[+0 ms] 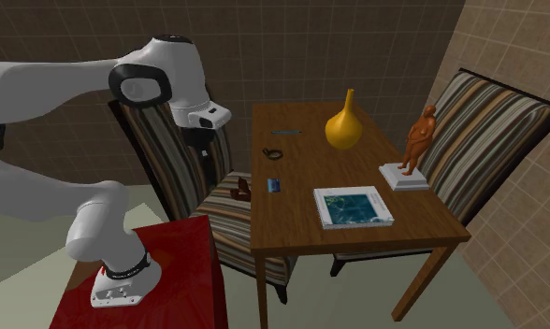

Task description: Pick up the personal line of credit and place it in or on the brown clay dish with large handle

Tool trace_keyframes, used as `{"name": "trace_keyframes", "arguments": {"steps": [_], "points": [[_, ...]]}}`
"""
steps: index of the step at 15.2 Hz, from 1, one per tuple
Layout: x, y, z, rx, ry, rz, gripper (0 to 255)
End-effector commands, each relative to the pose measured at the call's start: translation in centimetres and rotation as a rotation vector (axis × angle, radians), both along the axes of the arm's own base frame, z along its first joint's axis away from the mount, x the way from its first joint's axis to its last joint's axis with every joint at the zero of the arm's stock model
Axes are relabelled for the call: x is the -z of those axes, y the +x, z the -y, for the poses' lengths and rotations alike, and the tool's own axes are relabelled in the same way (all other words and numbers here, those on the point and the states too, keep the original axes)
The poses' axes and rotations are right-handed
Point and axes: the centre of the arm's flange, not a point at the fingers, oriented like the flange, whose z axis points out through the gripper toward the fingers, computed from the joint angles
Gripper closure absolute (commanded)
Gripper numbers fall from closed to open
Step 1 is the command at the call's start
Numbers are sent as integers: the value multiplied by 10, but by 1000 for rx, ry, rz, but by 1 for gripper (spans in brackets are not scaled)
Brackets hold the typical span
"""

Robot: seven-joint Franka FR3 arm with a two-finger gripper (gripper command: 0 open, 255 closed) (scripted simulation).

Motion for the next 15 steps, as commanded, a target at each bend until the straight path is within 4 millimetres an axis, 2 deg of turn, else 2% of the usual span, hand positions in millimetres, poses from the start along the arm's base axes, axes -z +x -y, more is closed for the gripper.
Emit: {"name": "trace_keyframes", "arguments": {"steps": [1, 8, 15], "points": [[0, 0, 0, 0, 0, 0, 0], [67, 52, 9, -279, 96, 90, 0], [129, 109, -3, -558, 192, 180, 0]]}}
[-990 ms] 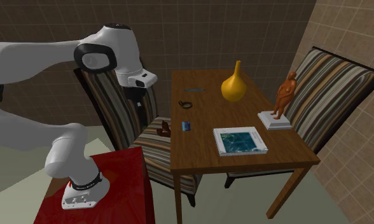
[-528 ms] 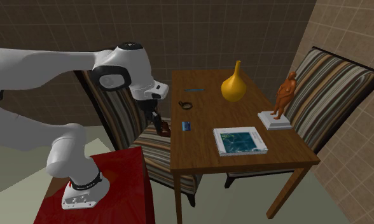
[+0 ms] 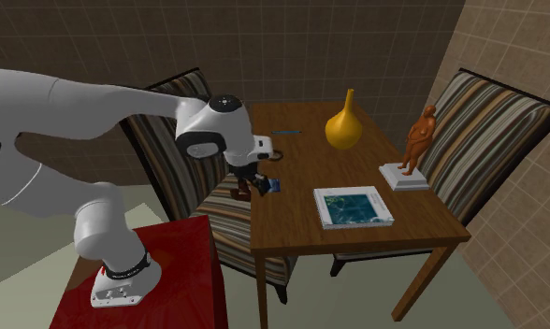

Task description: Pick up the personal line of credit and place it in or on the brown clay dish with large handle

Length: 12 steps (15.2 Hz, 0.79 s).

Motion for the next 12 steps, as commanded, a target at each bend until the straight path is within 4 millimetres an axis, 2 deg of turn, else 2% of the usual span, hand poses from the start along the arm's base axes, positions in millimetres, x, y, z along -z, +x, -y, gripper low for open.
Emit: {"name": "trace_keyframes", "arguments": {"steps": [1, 6, 12], "points": [[20, 14, -7, -84, 26, 29, 0], [59, 55, -31, -283, 95, 94, 0], [100, 98, -73, -522, 177, 171, 0]]}}
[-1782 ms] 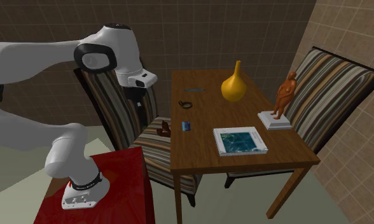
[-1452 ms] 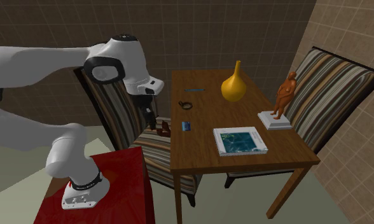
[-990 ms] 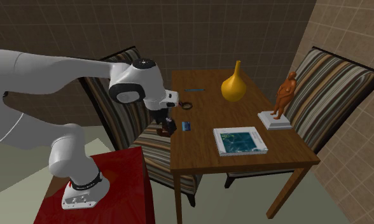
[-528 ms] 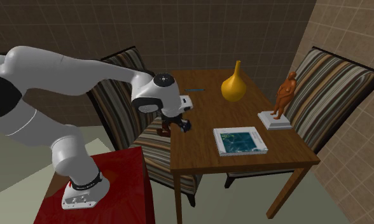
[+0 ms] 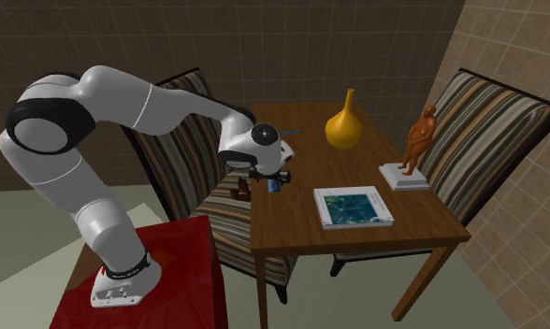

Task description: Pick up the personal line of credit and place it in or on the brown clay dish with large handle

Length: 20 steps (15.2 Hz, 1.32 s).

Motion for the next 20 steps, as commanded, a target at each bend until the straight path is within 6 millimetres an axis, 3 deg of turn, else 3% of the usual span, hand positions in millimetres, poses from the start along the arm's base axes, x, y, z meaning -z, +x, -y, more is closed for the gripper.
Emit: {"name": "trace_keyframes", "arguments": {"steps": [1, 5, 13, 20], "points": [[14, 15, -15, -85, 29, 32, 0], [36, 38, -50, -238, 83, 81, 0], [70, 42, -72, -238, 83, 81, 0], [70, 42, -72, -238, 83, 81, 0]]}}
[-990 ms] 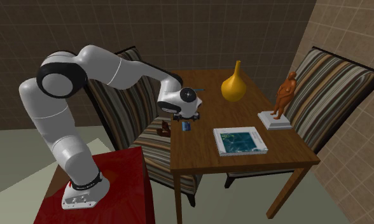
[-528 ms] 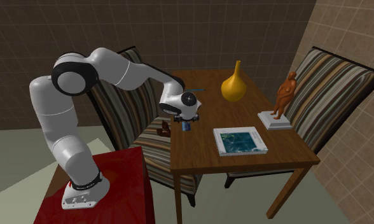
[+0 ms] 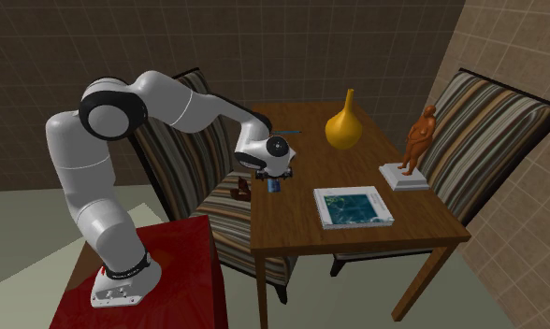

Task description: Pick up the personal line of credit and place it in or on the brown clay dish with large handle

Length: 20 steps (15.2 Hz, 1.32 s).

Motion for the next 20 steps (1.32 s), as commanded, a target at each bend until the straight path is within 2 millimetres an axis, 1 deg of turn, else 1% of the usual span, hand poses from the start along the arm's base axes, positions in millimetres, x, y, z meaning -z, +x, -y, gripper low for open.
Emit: {"name": "trace_keyframes", "arguments": {"steps": [1, 2, 11, 20], "points": [[0, 0, 0, 0, 0, 0, 0], [0, 0, 0, 0, 0, 0, 255], [0, 0, 0, 0, 0, 0, 255], [-48, 0, 0, 0, 0, 0, 255]]}}
